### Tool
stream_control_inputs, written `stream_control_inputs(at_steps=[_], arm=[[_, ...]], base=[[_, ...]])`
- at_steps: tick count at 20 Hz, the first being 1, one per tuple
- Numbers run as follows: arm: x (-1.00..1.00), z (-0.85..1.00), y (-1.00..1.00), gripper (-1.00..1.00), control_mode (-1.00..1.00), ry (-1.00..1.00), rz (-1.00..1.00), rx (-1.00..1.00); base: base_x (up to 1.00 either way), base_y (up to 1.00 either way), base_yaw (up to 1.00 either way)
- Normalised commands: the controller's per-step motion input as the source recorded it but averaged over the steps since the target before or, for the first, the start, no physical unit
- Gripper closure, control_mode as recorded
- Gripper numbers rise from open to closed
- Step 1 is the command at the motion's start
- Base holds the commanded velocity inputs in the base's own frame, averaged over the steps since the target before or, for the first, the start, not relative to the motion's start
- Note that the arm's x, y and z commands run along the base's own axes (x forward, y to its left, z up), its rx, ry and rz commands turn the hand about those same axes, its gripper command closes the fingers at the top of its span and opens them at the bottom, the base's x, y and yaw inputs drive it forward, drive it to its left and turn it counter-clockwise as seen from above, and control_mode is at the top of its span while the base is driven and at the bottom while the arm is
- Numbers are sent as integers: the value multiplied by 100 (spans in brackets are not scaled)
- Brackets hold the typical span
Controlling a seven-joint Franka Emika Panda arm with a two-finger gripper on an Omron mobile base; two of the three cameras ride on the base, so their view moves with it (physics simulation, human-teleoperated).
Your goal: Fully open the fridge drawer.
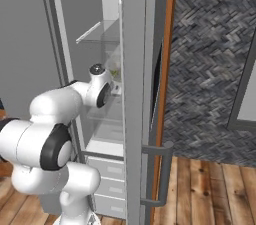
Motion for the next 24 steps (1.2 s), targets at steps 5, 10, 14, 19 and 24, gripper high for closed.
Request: stream_control_inputs(at_steps=[5,10,14,19,24], arm=[[29,-11,-16,-100,-100,0,0,2],[28,-21,-12,-100,-100,1,0,3],[35,-23,-1,-100,-100,3,0,7],[2,-56,-3,-100,-100,11,-2,3],[-60,-83,-2,-100,-100,19,-4,0]], base=[[0,0,0],[0,0,0],[0,0,0],[0,0,0],[0,0,0]])
